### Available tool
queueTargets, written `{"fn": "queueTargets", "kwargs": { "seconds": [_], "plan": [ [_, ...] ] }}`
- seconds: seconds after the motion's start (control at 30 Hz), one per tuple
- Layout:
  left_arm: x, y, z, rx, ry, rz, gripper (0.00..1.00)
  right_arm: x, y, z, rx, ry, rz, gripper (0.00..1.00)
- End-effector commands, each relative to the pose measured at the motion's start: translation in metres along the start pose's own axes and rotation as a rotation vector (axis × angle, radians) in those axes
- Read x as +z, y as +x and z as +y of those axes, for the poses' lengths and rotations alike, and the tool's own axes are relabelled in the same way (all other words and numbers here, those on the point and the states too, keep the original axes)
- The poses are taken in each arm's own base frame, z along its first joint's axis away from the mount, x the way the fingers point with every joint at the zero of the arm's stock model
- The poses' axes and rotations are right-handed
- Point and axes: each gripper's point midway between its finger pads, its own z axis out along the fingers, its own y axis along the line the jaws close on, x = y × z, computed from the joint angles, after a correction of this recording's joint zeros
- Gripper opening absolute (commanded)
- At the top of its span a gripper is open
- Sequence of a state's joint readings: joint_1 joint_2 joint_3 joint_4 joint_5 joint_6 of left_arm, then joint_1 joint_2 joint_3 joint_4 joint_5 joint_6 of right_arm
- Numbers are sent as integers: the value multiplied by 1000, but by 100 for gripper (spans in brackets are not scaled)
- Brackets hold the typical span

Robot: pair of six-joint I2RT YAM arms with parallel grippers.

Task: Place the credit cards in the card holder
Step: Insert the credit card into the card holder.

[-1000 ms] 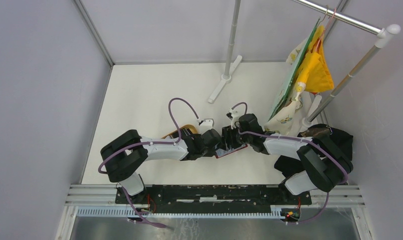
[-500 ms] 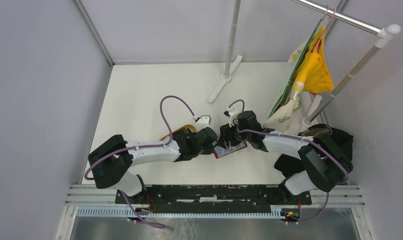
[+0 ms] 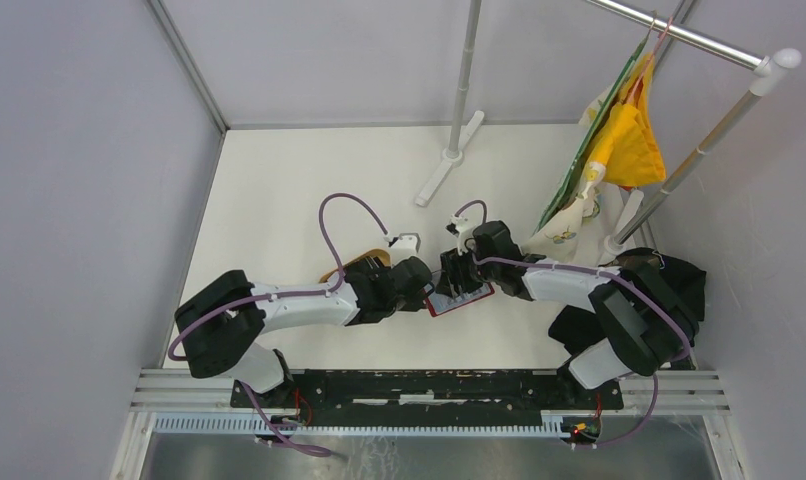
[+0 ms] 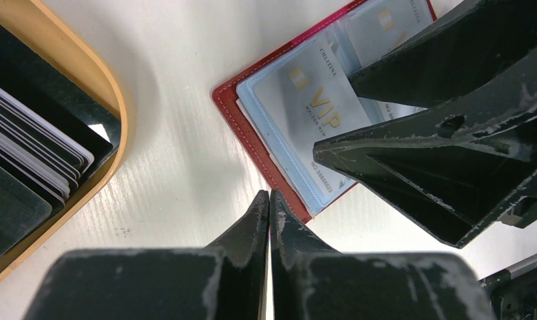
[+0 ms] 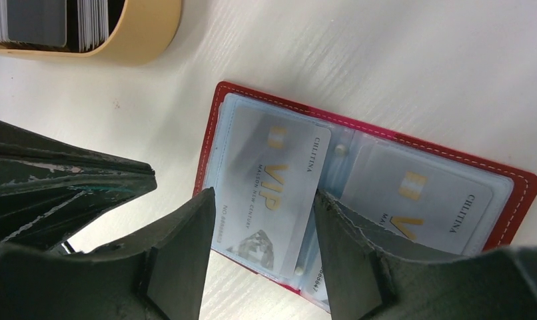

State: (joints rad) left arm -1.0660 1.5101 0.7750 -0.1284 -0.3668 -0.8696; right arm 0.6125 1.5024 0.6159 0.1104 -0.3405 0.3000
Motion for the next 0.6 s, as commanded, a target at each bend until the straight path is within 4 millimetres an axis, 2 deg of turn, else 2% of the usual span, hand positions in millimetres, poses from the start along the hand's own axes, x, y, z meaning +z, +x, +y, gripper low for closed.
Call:
{"fn": "queueTargets", "kwargs": {
  "seconds": [0.0,0.3,0.5,0.57],
  "plan": [
    [-3,-13,0,14,9,-55,6,3,-9,9,3,-30,-14,62],
    [4,-9,0,18,3,-46,7,0,-11,28,2,-84,-7,60],
    [3,-12,-2,12,8,-52,7,0,-15,29,-12,-89,-3,57],
    [3,-11,-2,7,11,-51,11,-1,-19,30,-44,-90,-6,59]
  ]
}}
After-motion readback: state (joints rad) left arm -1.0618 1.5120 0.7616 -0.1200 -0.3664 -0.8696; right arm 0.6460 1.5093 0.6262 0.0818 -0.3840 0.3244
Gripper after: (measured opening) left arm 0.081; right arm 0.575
